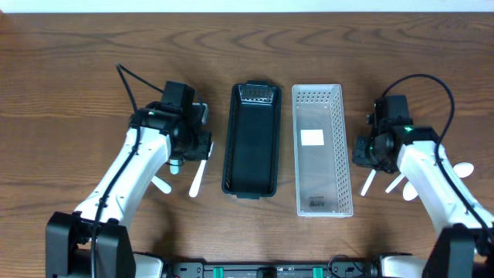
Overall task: Pack container
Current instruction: 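Push black tray right with left gripper, white basket left with right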
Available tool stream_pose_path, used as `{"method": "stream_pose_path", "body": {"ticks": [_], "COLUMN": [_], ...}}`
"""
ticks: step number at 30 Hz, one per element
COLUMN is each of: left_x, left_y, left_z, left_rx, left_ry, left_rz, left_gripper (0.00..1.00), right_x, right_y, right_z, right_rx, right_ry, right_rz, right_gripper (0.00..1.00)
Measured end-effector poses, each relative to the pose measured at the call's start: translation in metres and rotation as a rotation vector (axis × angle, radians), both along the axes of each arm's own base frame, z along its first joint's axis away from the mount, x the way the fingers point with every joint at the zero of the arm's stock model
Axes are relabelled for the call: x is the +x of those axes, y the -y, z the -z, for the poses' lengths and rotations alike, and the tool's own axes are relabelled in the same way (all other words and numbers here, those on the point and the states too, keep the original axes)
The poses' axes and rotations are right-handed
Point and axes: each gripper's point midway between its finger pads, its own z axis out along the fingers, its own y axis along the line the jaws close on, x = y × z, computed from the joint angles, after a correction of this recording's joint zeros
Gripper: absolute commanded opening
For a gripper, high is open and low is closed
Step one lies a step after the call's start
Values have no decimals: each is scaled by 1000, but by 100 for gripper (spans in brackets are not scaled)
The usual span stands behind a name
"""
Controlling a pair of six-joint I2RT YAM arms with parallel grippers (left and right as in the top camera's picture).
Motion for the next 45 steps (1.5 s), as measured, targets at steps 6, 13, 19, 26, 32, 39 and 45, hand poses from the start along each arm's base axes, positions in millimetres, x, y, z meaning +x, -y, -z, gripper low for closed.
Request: {"method": "stream_pose_path", "body": {"ticks": [6, 13, 19, 26, 32, 39, 45], "left_x": [-7, -11, -11, -13, -19, -26, -31], "left_y": [18, 28, 28, 30, 42, 55, 64], "left_z": [0, 0, 0, 3, 8, 7, 7], "left_rx": [0, 0, 0, -4, -11, -16, -20], "left_ry": [0, 0, 0, -14, -32, -34, -37], "left_rz": [62, 98, 98, 105, 144, 188, 213], "left_gripper": [6, 6, 6, 6, 6, 6, 6], "right_x": [2, 10, 17, 19, 22, 25, 29], "right_y": [-9, -22, -37, -46, -49, -49, -50], "right_z": [12, 10, 6, 3, 2, 1, -1], "right_rx": [45, 115, 190, 238, 250, 252, 252], "right_ry": [-29, 5, 41, 60, 73, 89, 108], "right_rz": [-24, -67, -126, -167, -178, -181, -193], "right_gripper": [24, 25, 27, 27, 27, 28, 29]}}
